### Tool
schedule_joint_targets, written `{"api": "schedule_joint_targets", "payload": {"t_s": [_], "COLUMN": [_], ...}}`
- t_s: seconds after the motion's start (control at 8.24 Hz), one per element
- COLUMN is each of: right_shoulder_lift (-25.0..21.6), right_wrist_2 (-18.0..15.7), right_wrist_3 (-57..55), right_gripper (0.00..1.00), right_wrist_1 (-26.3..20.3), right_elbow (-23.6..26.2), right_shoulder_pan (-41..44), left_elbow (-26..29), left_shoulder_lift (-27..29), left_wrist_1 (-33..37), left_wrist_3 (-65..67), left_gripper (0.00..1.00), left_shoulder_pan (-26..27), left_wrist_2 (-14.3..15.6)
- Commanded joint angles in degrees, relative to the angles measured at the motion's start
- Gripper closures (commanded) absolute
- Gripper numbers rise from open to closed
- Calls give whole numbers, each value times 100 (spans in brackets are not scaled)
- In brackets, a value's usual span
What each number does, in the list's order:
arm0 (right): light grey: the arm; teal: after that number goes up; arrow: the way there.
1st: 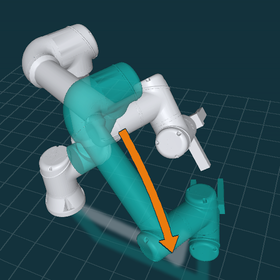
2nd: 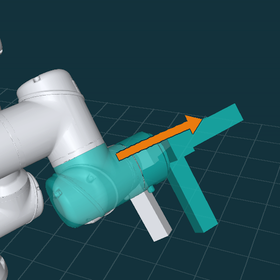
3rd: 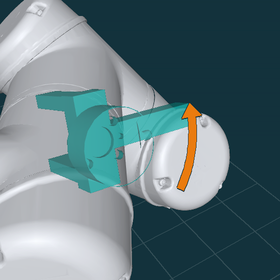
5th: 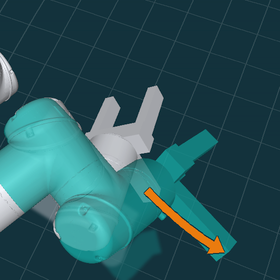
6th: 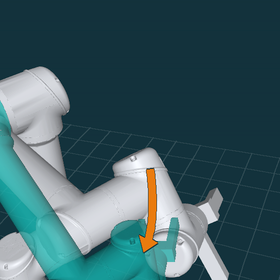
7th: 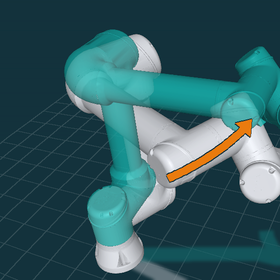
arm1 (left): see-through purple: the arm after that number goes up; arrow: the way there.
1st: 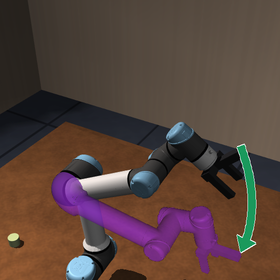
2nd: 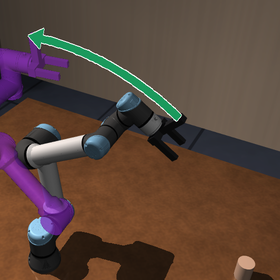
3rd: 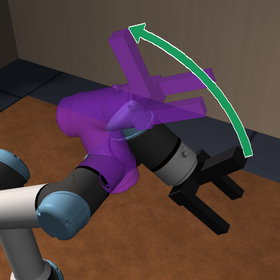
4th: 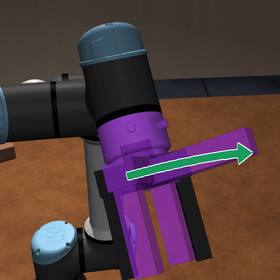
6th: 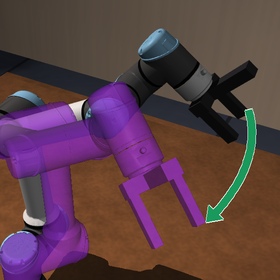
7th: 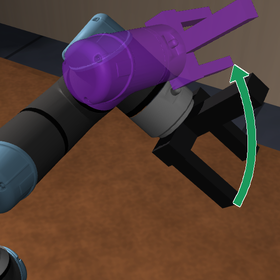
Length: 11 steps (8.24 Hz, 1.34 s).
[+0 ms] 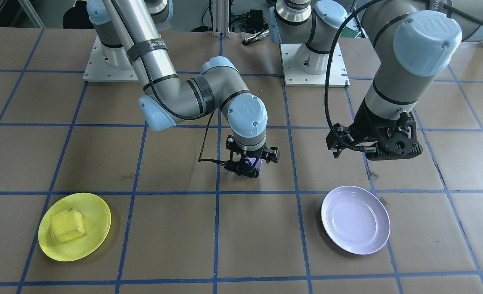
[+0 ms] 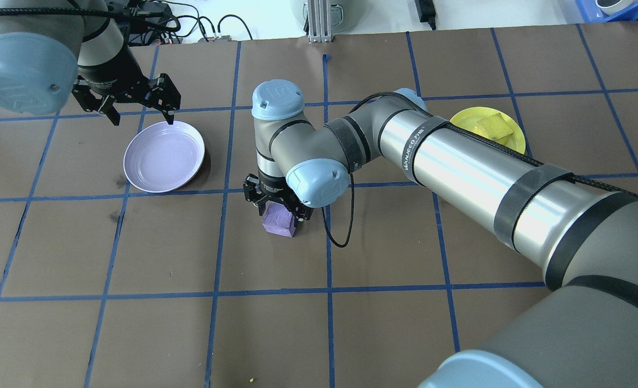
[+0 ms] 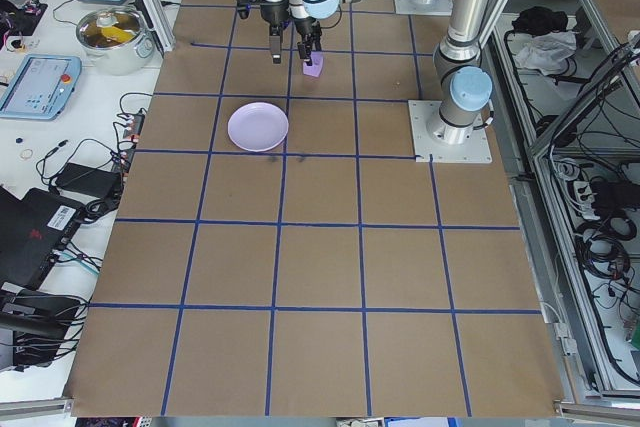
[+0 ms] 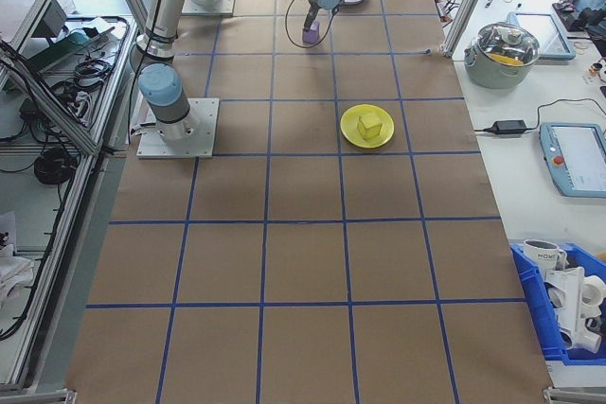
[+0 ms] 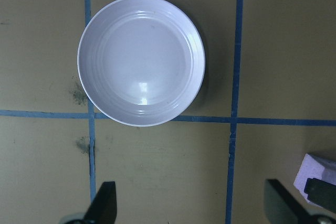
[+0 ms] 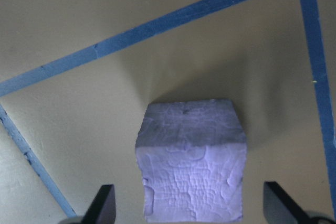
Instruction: Sort blocks by color into plates
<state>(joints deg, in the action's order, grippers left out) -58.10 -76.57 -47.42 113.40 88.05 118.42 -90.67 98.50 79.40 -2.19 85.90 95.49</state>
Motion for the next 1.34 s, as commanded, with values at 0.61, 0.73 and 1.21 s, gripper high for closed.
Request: {"api": "schedule_joint_targets", "payload": {"t_s": [0.61, 0.73, 1.21], "right_shoulder_lift": [-1929, -2377, -3487], "right_wrist_2": [-1192, -1394, -1598], "right_wrist_3": [4106, 4326, 4882], "right_gripper": [0, 0, 0], "right_wrist_1": [-2178, -2374, -1974], "right_elbow": [-140, -121, -121], "right_shoulder_pan": [-2154, -2330, -2595], "left_elbow": [-108, -318, -1040], "left_shoulder_lift": [125, 99, 318], "left_wrist_1": [40, 84, -118], "left_wrist_3": [-1, 0, 17], "left_gripper": [0, 0, 0], "left_shoulder_pan": [627, 908, 1280], "left_wrist_2": [-871, -918, -1103]}}
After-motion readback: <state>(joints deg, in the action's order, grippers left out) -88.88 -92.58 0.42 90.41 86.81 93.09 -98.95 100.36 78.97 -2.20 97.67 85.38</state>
